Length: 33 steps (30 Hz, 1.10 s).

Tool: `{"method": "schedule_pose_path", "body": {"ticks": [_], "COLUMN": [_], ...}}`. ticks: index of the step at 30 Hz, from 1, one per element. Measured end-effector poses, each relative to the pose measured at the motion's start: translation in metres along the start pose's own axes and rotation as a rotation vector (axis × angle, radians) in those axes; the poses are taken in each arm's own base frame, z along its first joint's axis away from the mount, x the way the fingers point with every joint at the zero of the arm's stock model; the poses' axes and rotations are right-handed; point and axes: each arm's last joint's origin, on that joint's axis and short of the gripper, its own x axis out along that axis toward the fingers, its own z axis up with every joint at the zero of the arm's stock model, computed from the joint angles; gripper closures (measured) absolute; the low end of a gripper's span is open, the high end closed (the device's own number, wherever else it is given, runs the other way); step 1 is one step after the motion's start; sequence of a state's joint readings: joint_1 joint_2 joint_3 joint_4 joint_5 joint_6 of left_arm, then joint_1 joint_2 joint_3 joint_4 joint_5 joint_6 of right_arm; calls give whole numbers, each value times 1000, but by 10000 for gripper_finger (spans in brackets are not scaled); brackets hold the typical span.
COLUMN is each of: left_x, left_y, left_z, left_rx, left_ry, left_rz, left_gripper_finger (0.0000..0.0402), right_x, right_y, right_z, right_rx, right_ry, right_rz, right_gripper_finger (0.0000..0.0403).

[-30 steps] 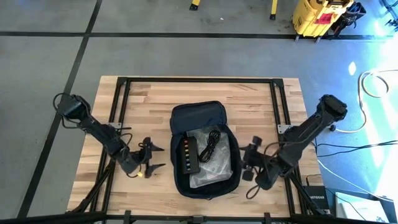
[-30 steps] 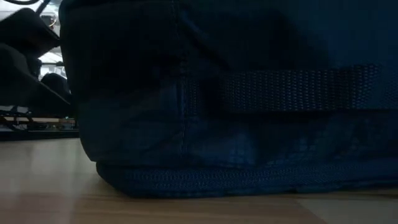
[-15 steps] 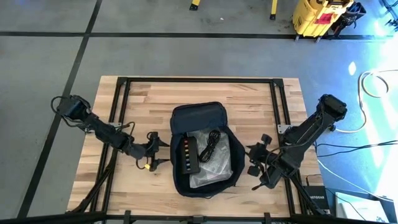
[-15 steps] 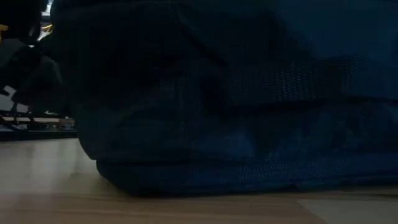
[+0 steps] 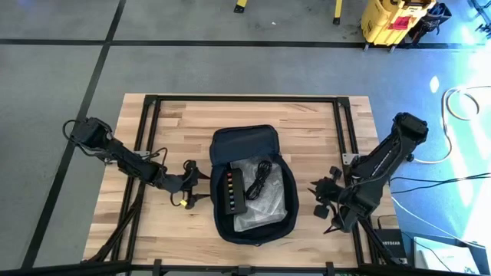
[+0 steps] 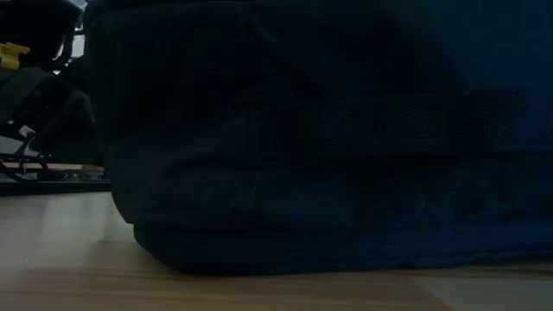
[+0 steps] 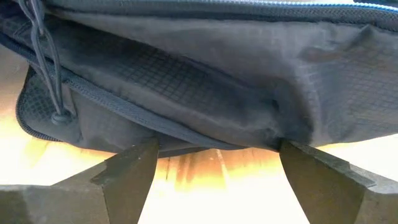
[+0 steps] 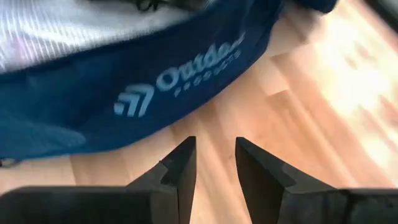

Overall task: Unpack backpack
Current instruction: Remove the black charger cable from the black backpack

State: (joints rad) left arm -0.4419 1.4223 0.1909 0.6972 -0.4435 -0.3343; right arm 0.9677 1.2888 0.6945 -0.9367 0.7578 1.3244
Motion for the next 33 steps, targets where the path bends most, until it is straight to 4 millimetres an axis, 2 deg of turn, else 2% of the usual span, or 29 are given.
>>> {"method": "schedule_pose_path", "body": {"ticks": [5, 12, 17, 22, 27, 33], "left_x": [1, 6, 10, 13, 16, 16], "left_y": [2, 15, 25, 36, 46, 45], "left_z": [1, 5, 10, 14, 16, 16], "left_rx": [-7, -30, -1, 7, 4, 9], "left_ry": [-3, -8, -30, -31, -26, -9], "left_rz": [9, 52, 86, 90, 77, 29], "left_gripper_finger": [80, 80, 80, 80, 80, 80], "right_x": [22, 41, 53, 58, 58, 54], "right_y": [3, 15, 23, 35, 38, 38], "right_z": [-11, 7, 11, 13, 14, 12], "right_rx": [50, 56, 46, 47, 41, 0], "right_ry": [6, -21, -10, -47, -54, -36], "right_rz": [77, 156, 184, 244, 242, 265], "right_gripper_finger": [308, 308, 308, 308, 308, 308]}}
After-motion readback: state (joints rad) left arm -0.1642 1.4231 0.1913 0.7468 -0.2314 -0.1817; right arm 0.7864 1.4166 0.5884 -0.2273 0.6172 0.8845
